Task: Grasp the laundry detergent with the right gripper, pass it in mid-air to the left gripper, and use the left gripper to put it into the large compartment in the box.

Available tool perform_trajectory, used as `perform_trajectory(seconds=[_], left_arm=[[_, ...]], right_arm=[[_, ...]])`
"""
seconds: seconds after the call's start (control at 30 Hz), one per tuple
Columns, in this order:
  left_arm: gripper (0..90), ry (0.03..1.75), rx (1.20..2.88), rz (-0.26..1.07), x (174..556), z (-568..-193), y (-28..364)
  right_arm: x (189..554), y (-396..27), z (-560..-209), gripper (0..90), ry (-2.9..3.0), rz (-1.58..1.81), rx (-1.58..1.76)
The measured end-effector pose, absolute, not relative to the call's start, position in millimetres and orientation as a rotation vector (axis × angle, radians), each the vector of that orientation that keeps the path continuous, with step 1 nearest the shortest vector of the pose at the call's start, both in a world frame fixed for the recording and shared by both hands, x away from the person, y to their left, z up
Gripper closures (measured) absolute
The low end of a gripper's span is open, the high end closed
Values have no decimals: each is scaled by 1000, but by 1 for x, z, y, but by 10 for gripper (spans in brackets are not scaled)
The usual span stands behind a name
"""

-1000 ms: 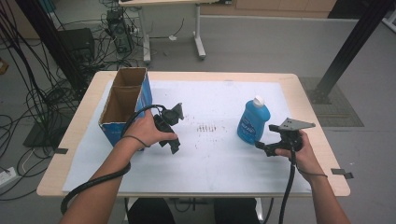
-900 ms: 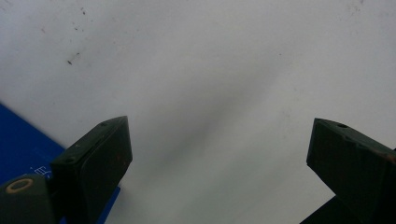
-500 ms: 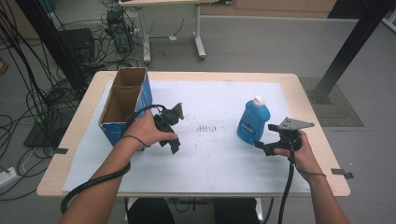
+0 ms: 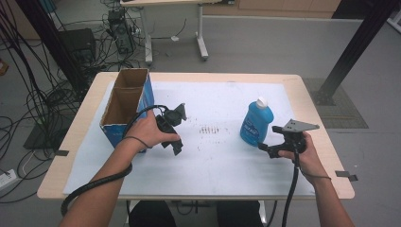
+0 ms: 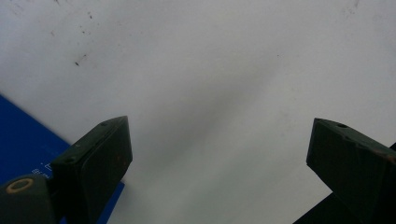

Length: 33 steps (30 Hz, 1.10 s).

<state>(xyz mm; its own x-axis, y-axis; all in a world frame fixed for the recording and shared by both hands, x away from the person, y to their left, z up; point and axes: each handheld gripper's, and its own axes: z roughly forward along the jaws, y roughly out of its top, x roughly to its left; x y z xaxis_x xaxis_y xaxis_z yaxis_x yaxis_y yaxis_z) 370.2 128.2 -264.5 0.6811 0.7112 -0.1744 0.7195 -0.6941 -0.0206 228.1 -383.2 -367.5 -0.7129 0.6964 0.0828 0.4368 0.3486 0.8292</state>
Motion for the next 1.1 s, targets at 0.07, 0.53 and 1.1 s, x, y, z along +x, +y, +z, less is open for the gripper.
perform_trajectory(seconds=[0.07,0.53,1.1], left_arm=[[72,1206,2837,-262,370,-264,128],[73,1203,2843,-264,371,-265,126],[73,1202,2831,-266,371,-263,128]], right_arm=[[228,-383,-368,44,2328,1297,1011],[227,-384,-368,44,2326,1300,1012],[227,-384,-368,43,2327,1307,1006]])
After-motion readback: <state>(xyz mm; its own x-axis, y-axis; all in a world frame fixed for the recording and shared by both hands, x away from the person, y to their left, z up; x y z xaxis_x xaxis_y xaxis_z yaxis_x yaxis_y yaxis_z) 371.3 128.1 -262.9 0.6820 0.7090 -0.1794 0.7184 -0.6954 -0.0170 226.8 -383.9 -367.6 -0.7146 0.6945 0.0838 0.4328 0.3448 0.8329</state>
